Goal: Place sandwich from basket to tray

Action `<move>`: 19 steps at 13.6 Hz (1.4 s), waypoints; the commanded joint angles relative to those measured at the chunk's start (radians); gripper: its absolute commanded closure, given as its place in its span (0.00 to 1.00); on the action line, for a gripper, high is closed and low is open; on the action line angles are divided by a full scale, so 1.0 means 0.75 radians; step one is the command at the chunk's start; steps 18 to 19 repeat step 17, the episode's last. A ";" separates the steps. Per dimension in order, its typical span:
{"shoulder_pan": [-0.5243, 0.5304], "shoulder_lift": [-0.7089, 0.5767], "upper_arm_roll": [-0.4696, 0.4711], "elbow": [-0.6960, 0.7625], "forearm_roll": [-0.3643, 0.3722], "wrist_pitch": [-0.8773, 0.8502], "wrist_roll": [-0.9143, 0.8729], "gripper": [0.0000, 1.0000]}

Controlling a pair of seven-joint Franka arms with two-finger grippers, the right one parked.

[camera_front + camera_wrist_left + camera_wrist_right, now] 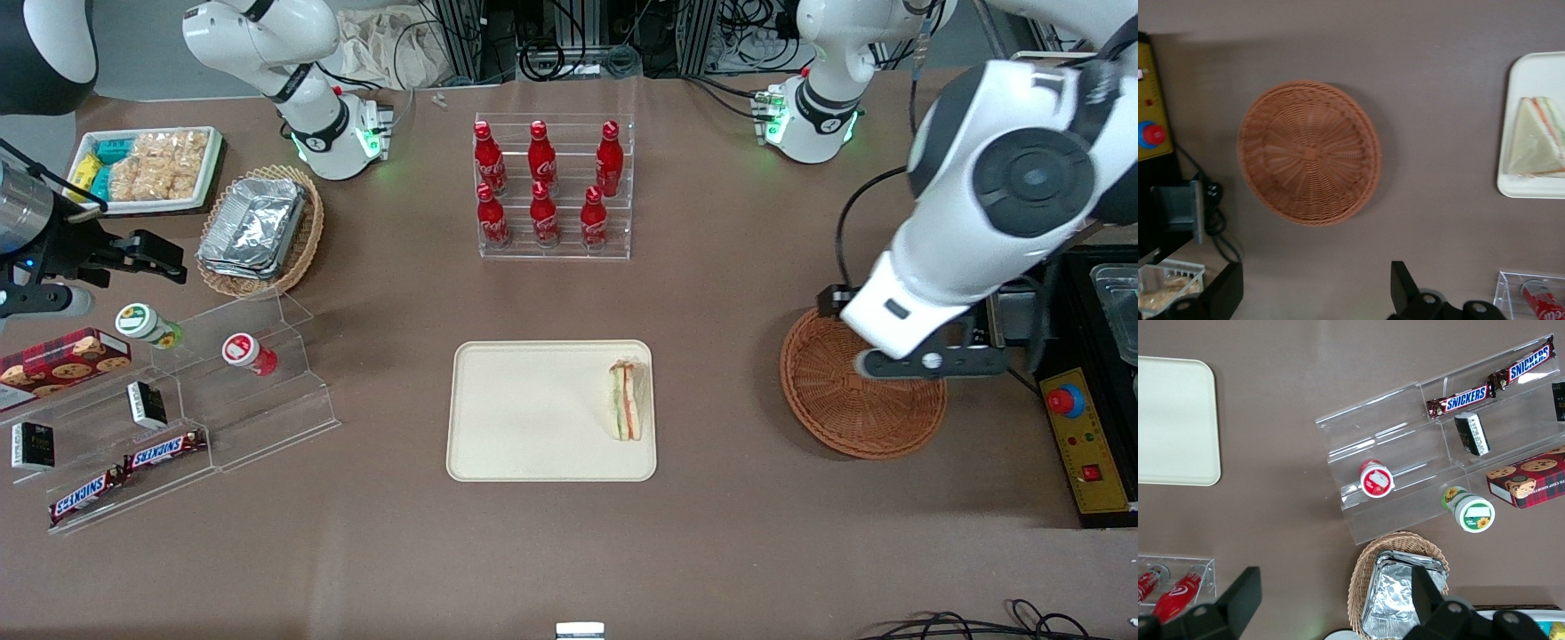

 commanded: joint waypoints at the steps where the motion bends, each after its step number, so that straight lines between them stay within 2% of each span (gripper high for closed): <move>1: 0.065 -0.034 -0.007 -0.050 -0.018 -0.004 0.025 0.01; 6: 0.163 -0.044 -0.009 -0.054 -0.024 -0.006 0.068 0.01; 8: 0.254 -0.079 -0.003 -0.056 -0.093 -0.020 0.226 0.01; 9: 0.244 -0.087 0.046 -0.056 -0.102 -0.043 0.306 0.01; 10: 0.167 -0.105 0.170 -0.056 -0.116 -0.049 0.352 0.00; 12: -0.036 -0.122 0.464 -0.056 -0.208 -0.043 0.375 0.00; 13: -0.069 -0.126 0.506 -0.058 -0.220 -0.043 0.387 0.00; 19: -0.065 -0.122 0.511 -0.056 -0.222 -0.037 0.389 0.00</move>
